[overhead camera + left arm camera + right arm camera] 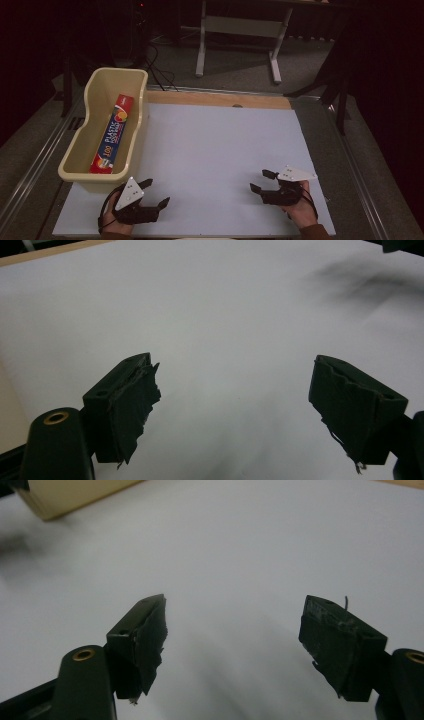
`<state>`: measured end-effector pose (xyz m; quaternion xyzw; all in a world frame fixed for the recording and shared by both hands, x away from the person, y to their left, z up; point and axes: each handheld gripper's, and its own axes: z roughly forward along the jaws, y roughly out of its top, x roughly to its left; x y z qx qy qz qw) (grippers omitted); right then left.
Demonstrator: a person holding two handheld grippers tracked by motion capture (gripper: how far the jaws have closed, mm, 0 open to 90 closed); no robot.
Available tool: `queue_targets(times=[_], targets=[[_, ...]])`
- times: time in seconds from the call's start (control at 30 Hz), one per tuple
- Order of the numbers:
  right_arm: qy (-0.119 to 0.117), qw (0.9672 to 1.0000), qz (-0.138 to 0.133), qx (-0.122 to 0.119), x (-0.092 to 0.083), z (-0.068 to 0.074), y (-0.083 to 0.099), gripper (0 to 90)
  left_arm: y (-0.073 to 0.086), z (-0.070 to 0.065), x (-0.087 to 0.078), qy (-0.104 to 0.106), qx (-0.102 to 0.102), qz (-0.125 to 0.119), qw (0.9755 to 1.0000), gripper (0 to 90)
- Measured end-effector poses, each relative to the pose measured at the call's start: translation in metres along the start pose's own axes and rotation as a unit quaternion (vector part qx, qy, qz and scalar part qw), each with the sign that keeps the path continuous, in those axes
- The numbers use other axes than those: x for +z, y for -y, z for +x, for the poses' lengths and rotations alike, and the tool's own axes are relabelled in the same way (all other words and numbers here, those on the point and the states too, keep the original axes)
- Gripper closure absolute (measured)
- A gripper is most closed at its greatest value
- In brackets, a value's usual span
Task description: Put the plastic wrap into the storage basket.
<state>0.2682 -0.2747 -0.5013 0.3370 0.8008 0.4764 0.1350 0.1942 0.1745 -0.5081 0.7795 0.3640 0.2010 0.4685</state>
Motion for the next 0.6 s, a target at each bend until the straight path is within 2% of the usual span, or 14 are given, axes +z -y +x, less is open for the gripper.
queue_targets(times=[0.07,0.13,0.27,0.6], targets=[[0.001,1.0,-0.005,0.002,-0.002,-0.001,0.001,26.5,0.0,0.0,-0.001,-0.001,0.0,-0.002,1.0,19.1],[0.012,0.9996,-0.022,0.012,-0.013,-0.004,0.003,26.5,0.0,0.0,-0.001,-0.002,-0.001,-0.002,1.0,19.1],[0.022,0.9991,-0.032,0.018,-0.023,-0.006,0.007,26.7,0.0,0.001,-0.001,-0.001,-0.003,-0.002,1.0,19.1],[0.027,0.9994,-0.02,0.007,-0.022,-0.007,0.01,26.9,0.001,0.001,-0.001,-0.003,-0.003,-0.001,1.0,19.1]])
